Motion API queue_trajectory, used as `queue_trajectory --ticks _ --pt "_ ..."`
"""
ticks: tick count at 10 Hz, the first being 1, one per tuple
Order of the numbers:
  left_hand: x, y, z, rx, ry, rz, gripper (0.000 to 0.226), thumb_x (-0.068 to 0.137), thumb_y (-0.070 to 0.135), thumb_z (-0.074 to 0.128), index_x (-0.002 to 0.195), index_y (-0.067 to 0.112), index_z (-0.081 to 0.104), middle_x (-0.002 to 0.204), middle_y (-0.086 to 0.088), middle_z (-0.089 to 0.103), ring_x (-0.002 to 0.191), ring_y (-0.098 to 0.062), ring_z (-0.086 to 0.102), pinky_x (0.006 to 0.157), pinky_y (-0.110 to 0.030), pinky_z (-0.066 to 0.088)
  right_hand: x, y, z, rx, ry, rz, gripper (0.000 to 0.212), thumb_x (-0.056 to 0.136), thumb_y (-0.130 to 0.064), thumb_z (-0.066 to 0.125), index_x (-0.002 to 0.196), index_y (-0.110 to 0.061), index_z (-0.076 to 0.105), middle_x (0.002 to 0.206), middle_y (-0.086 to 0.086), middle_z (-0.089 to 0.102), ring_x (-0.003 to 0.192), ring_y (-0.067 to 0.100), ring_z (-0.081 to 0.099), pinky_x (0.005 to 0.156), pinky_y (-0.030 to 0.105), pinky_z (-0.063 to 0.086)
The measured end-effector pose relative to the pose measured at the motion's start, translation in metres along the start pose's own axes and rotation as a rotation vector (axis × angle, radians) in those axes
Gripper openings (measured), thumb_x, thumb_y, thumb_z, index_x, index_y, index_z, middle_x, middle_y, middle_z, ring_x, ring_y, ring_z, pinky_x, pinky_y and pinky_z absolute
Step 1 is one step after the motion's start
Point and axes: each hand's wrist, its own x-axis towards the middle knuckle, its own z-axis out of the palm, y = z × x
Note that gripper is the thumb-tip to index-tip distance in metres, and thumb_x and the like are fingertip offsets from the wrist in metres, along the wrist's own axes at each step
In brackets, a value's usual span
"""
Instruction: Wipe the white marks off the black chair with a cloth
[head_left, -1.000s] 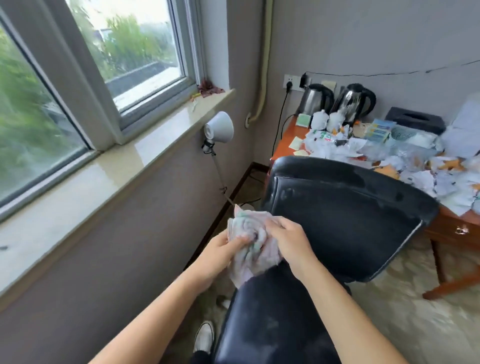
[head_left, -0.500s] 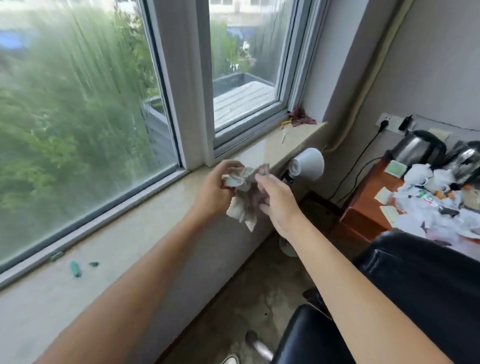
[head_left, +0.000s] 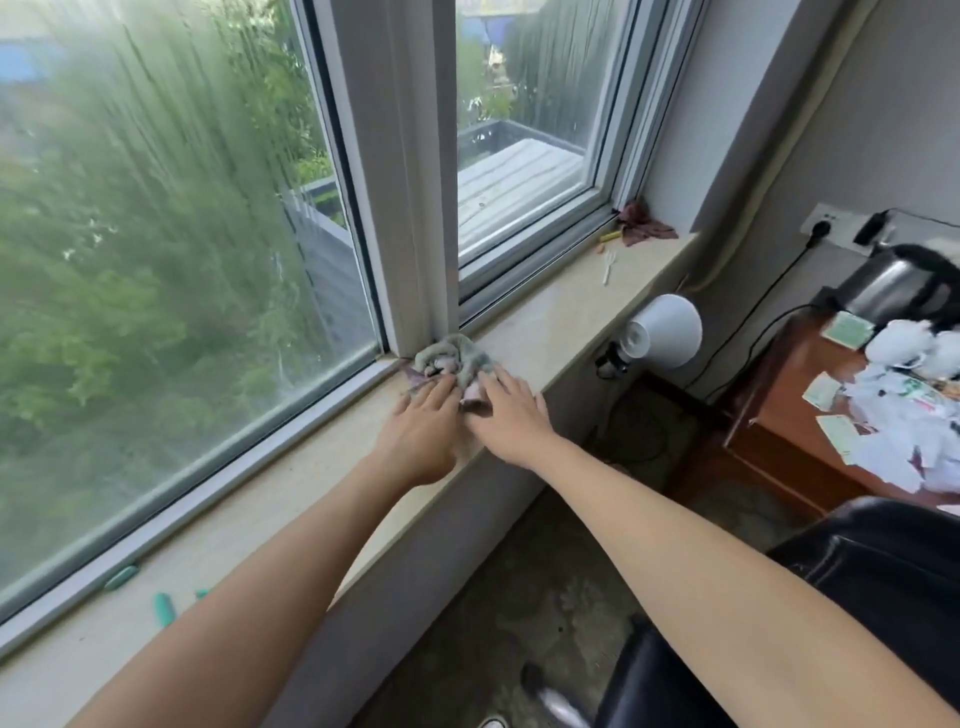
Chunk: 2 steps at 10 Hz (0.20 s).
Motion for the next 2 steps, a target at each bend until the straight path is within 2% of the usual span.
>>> queue_trajectory --ticks 1,2 --pt "0.002 0.015 0.001 -0.009 0.06 -0.051 0.073 0.096 0.021 0.051 0.163 0.01 0.024 0.174 -0.009 0.011 0.161 -0.025 0.008 0.13 -0.046 0.012 -0.022 0.008 -0.011 0.223 0.116 0.067 0.061 0.097 -0.036 0.055 0.153 -0.022 0.037 0.154 0.002 0.044 0.142 0.025 0.04 0.115 0.047 0.035" --pt "-0.009 0.04 0.01 0.003 0.189 -0.026 0.07 0.094 0.022 0.055 0.158 0.005 0.031 0.17 -0.014 0.02 0.161 -0.03 0.01 0.13 -0.042 0.01 -0.062 0.028 -0.006 0.328 0.165 0.175 0.053 0.1 -0.029 0.054 0.151 -0.021 0.042 0.153 0.0 0.045 0.138 0.023 0.047 0.11 0.038 0.041"
